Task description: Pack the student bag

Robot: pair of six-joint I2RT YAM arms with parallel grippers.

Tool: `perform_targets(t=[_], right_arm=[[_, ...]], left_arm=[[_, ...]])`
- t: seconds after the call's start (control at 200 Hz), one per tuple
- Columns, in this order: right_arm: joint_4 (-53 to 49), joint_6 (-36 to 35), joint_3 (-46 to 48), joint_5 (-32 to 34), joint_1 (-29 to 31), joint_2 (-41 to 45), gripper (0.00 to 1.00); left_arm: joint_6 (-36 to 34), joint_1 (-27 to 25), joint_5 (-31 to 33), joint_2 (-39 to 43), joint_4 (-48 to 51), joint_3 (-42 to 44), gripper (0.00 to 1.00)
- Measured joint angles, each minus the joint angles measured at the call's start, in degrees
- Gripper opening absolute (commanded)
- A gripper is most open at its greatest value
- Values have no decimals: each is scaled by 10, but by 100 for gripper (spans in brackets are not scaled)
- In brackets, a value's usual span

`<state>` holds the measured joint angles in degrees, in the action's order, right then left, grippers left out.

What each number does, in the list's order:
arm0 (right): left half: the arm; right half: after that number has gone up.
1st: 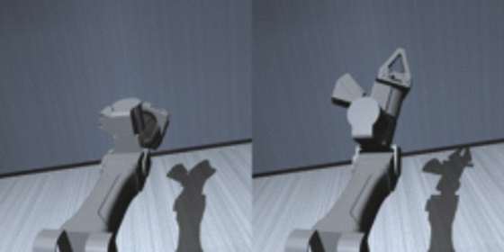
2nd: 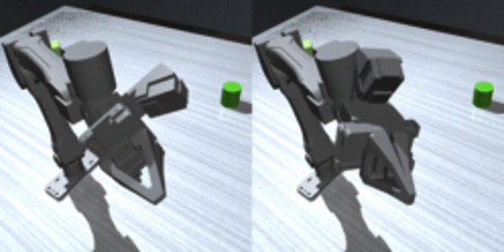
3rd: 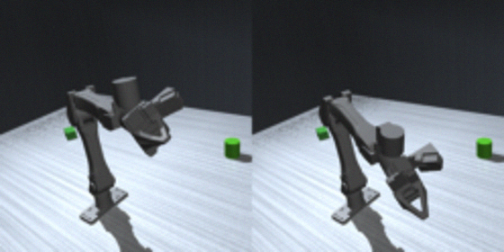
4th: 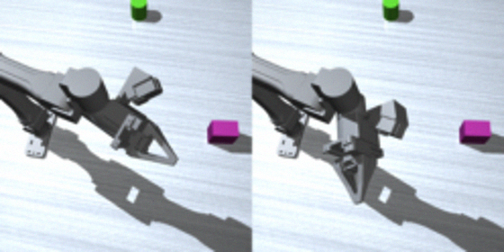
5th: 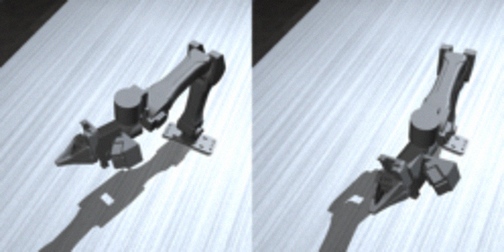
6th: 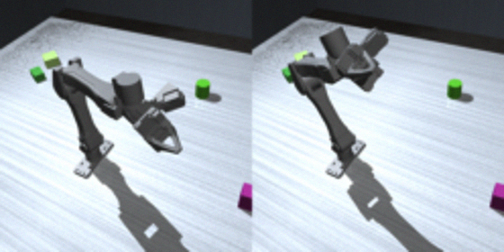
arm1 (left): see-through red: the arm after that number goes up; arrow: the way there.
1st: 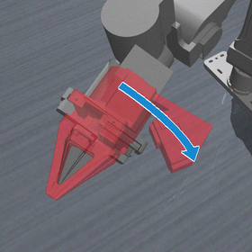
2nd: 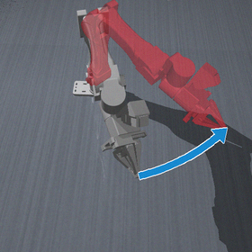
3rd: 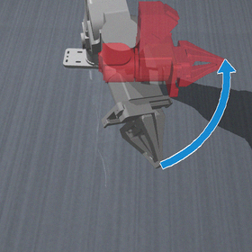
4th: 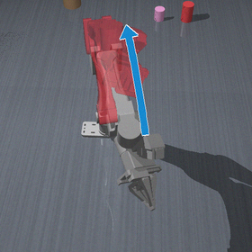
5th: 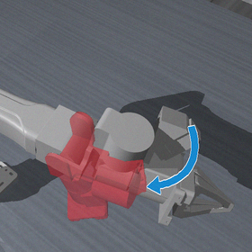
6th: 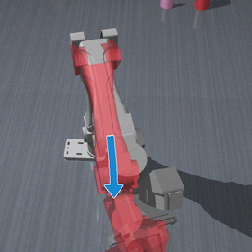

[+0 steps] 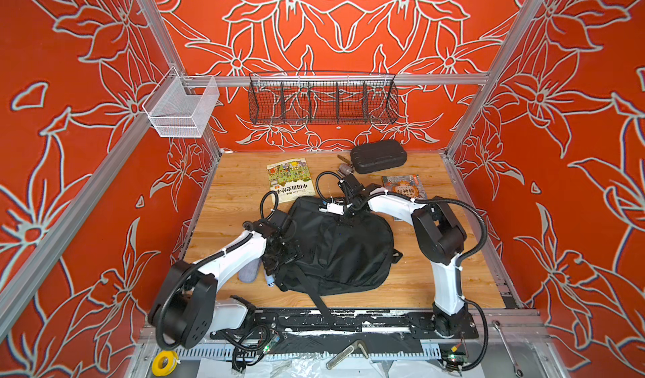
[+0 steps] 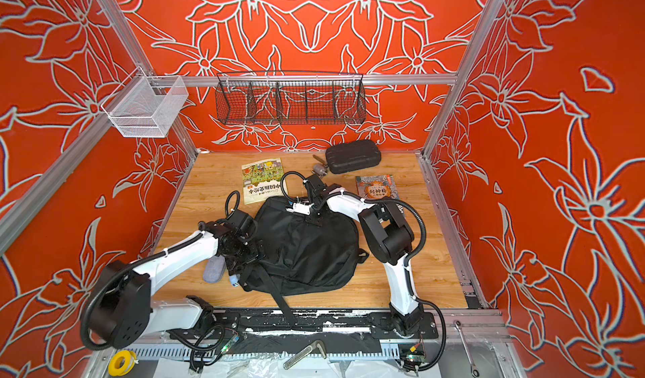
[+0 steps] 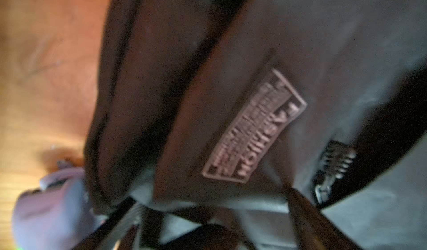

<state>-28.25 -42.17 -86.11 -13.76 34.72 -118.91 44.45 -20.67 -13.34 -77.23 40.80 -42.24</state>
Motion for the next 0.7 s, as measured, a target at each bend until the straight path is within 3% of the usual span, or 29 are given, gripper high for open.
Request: perform_targets(t=[0.09,0.25,0.425,0.555,0.701], right_arm=[[-5,11,-27,27,-4,-18,53],[-34,30,-129,58,-21,-82,52],[-43,50,-226,68,-48,-135,51],[-36,44,-195,38,-59,-107,51],[-13,5,-75,-11,-47,-5,50]], left_arm=[[-18,23,-7,-31,-14,-24,75],[-49,84,-40,-112,-45,-73,75],[-89,95,-50,-207,-47,-188,77],[-107,95,-41,-198,-55,-225,82],[-92,88,-42,-101,-48,-197,85]])
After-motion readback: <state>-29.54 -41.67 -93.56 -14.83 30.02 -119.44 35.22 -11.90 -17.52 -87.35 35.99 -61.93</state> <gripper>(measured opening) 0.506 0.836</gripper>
